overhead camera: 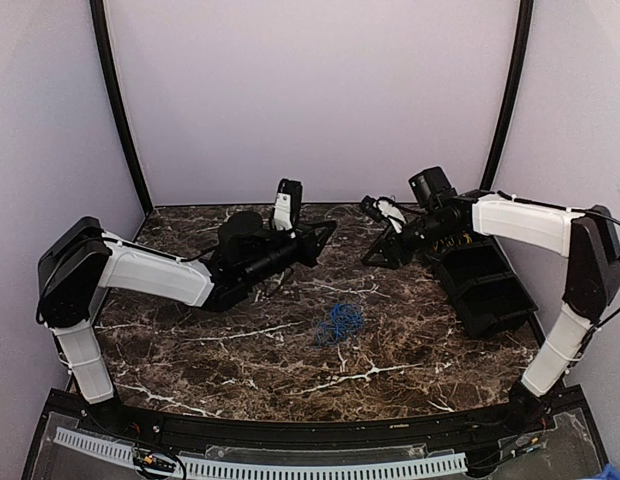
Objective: Untangle the cables
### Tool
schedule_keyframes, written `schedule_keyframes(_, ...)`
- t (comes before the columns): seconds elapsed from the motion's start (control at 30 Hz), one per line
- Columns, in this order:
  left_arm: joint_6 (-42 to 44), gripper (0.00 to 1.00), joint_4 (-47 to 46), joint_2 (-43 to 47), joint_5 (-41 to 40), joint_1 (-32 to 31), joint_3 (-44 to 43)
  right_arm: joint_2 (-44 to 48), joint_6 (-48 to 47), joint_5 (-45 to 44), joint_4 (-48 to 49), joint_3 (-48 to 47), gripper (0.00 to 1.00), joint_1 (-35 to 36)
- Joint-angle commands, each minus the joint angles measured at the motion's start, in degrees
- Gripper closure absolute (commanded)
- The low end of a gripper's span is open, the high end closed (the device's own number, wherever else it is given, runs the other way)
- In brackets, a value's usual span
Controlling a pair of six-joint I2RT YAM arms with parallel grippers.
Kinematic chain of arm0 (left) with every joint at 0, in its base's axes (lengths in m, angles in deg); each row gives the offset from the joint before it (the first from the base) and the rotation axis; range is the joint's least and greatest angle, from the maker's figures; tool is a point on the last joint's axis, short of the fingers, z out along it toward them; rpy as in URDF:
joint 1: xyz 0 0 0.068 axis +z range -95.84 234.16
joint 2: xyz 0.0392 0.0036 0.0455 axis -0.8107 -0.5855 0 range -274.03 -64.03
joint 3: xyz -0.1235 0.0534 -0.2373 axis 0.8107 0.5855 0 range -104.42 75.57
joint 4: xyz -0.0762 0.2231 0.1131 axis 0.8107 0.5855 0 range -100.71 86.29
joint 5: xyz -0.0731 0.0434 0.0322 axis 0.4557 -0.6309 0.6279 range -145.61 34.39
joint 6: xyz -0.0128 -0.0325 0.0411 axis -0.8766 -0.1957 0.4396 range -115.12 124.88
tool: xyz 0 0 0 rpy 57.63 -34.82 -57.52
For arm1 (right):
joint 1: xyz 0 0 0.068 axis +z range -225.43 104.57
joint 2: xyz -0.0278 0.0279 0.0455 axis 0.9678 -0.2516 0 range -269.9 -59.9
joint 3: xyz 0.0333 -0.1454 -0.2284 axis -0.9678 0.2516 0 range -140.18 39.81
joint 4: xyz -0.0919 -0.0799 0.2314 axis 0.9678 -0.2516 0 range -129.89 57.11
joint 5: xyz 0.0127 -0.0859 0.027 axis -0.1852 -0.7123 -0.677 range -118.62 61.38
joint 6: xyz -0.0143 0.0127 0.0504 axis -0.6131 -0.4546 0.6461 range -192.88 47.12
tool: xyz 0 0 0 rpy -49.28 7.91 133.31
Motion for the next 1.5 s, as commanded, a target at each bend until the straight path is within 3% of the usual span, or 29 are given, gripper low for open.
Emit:
schedule_keyframes(0.0, -3.7, 1.0, 3.2, 3.67, -6.99, 0.62, 1.03, -1.19, 1.49, 4.58, 7.75, -0.85, 0.43, 2.98)
schedule_keyframes(0.4, -6.72, 1.0, 2.92, 5.23, -8.03, 1.17, 1.42, -15.53, 3.52, 10.98, 9.71, -5.5, 0.41, 7.71)
schedule_keyframes(0.5, -7.1, 1.0, 3.38, 6.56, -9.56, 1.26, 1.93, -17.78, 5.37, 11.35, 12.98, -4.51, 0.52, 8.35)
schedule_keyframes(0.63, -7.07, 1.0, 4.48, 10.93, -11.61, 1.29, 2.59, -19.12, 8.66, 10.5, 19.75, -1.01, 0.78, 8.36)
schedule_keyframes(0.73, -3.26, 1.0, 6.51, 16.48, -12.75, 1.24, 1.0, -20.67, 9.59, 9.17, 20.15, -0.43, 0.84, 8.28)
schedule_keyframes(0.97, 9.15, 1.0, 16.49, 25.55, -13.55, 1.26, -11.97, -25.16, 10.21, 7.41, 17.42, -1.82, 0.84, 8.03)
schedule_keyframes(1.1, 11.41, 1.0, 21.08, 27.53, -14.07, 1.32, -15.83, -25.79, 10.42, 7.12, 15.89, -2.74, 0.82, 7.45)
schedule_keyframes(1.23, 9.67, 1.0, 21.96, 29.29, -16.11, 1.27, -12.32, -21.07, 6.7, 7.64, 11.39, -3.77, 0.76, 6.78)
schedule_keyframes(1.47, 6.6, 1.0, 25.86, 29.88, -16.67, 1.32, -4.9, -9.31, -5.11, 8.89, -4.75, -8.63, 0.6, 6.52)
